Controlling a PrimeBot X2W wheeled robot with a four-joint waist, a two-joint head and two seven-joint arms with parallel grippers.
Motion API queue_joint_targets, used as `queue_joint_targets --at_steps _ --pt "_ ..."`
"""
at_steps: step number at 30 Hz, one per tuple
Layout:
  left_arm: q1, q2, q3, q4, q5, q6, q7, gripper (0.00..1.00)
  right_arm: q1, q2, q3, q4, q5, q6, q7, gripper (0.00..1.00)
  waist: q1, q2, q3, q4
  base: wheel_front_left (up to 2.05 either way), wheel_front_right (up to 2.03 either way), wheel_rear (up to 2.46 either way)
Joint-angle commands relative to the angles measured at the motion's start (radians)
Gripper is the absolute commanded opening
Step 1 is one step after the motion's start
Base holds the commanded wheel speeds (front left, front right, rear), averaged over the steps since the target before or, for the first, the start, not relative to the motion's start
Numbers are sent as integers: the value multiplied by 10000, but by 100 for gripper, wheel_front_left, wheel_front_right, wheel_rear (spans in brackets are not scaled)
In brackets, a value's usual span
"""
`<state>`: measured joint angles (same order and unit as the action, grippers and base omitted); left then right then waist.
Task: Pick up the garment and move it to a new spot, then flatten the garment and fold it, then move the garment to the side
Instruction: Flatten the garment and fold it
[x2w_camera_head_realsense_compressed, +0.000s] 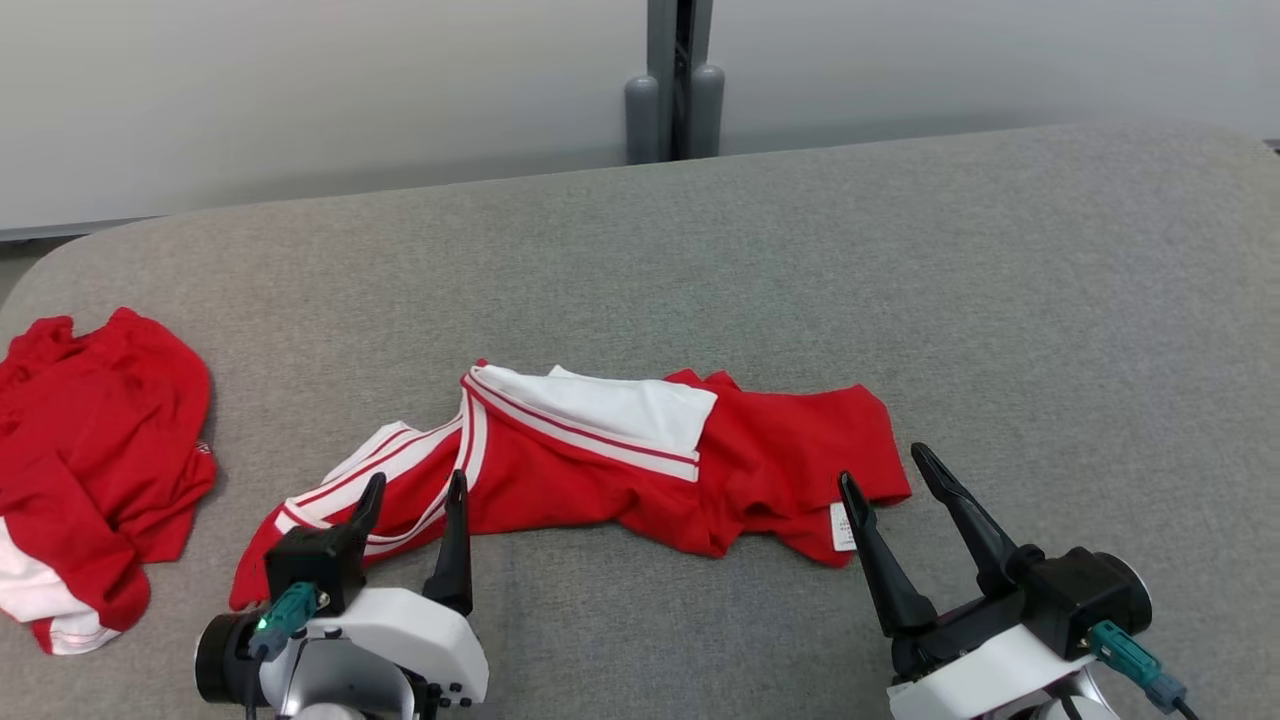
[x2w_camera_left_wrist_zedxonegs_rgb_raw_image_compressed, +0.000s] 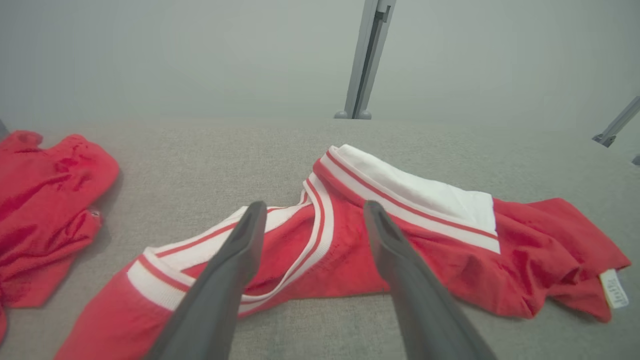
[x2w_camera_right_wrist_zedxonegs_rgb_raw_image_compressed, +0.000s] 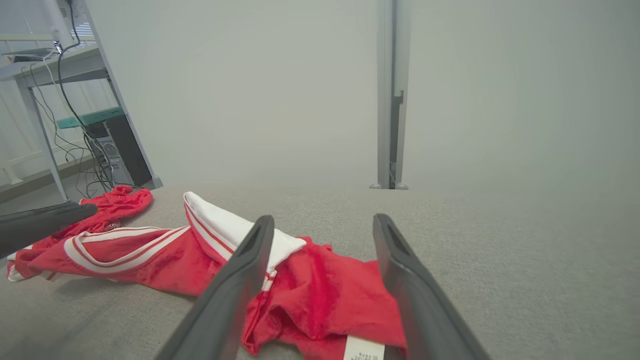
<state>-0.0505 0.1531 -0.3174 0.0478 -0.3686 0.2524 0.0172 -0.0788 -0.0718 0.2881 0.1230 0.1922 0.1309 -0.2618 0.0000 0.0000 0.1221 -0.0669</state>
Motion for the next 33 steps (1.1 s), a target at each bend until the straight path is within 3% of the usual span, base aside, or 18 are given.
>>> queue_joint_targets --at_steps 1,15,24,25,26,27,33 --pt "-238 65 11 137 -5 -59 -13 100 -121 -46 -36 31 53 -2 -55 100 0 0 135 -245 0 0 0" --pt "-2819 117 318 3045 -693 -1154 -142 100 -368 51 51 25 121 -2 -55 100 0 0 604 -1336 0 0 0" --pt "-3701 -55 326 4711 -978 -1107 597 100 -435 57 98 -2 178 -2 -55 100 0 0 854 -1593 0 0 0" --pt "-3730 -97 321 4776 -1017 -1109 588 89 -428 57 81 -12 177 -2 -55 100 0 0 866 -1591 0 0 0" --pt "-3756 -115 310 4814 -1022 -1099 555 35 -417 58 53 -20 171 -1 -55 100 0 0 877 -1576 0 0 0" --pt "-3732 -124 291 4836 -1025 -1105 522 0 -392 59 10 -22 155 -1 -55 100 0 0 879 -1543 0 0 0" --pt "-3281 -111 405 4584 -1239 -1247 163 0 -251 75 -43 -7 64 -2 -55 100 0 0 756 -1263 0 0 0"
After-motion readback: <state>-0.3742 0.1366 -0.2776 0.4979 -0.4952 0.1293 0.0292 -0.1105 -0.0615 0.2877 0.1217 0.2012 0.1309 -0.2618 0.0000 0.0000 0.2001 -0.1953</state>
